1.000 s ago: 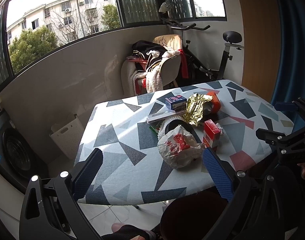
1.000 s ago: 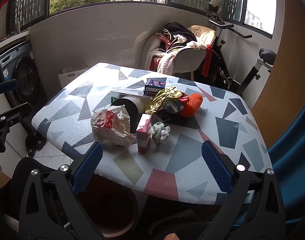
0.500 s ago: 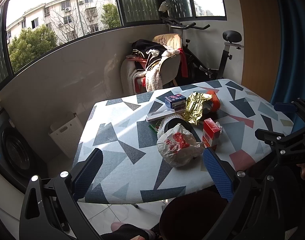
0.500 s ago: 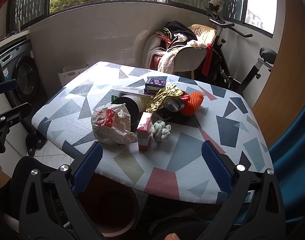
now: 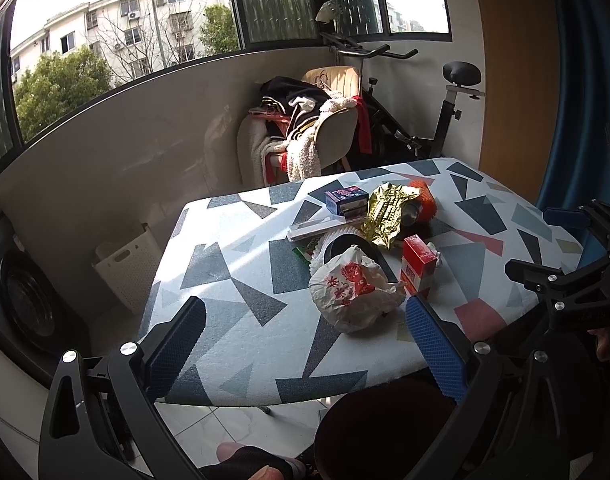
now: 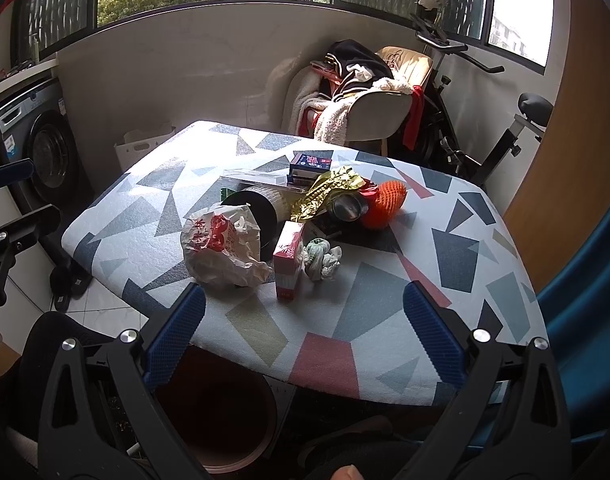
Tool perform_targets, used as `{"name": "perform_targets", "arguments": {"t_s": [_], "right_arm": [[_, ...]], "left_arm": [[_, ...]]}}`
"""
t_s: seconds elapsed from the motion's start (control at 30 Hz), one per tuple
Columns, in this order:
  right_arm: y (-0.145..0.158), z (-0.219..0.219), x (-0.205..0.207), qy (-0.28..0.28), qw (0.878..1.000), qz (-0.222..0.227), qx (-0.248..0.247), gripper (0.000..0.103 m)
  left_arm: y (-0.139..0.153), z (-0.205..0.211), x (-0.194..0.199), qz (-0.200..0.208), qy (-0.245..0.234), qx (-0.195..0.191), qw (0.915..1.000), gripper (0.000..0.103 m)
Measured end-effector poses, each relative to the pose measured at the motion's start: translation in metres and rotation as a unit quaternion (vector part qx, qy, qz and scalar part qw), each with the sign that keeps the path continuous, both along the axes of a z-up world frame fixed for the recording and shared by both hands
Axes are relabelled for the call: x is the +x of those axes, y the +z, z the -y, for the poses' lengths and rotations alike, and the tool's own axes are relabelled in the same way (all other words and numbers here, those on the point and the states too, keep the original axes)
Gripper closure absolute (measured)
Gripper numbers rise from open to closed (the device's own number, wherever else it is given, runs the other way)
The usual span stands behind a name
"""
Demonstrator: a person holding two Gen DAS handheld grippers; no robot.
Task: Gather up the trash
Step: 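Grasp the red cigarette box with the right tool while the left tool grasps the white printed bag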
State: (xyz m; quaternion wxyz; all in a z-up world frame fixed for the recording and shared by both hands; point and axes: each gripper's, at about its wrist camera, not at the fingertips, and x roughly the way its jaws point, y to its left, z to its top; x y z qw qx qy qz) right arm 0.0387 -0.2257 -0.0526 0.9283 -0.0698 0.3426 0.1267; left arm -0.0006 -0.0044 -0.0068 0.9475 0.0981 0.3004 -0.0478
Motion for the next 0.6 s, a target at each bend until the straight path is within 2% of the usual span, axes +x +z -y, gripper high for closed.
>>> {"name": "perform_targets", "arguments": {"t_s": [0.13,0.3,0.47,0.53,0.6], "right_arm": [[-0.008,0.006,0.001,-0.003,1.0,-0.004,0.02,0.005],[-0.023,0.011,0.005,0.008,0.998,-0.018,0.052,0.005],[-0.039,0.006,0.018,0.009,0.997,-0.046,0.058,0.005],[-0.05,0.002,0.029,0.013,0.995,-0.073,0.06,0.006],[-0.057,-0.003,0.037,-0.003,0.997,-0.067,0.032,0.006]], "left_arm": [[-0.018,-0.009,0.004,-0.033,-0.022,-0.052,0.9979,0.005],[-0.04,-0.017,0.01,-0.036,0.008,-0.03,0.9988,0.005],[-0.052,-0.042,0.023,-0.05,0.011,-0.089,0.9948,0.005],[-0.058,-0.047,0.028,-0.052,0.017,-0.096,0.9938,0.005],[-0.065,-0.05,0.034,-0.06,0.018,-0.094,0.9936,0.005]]}}
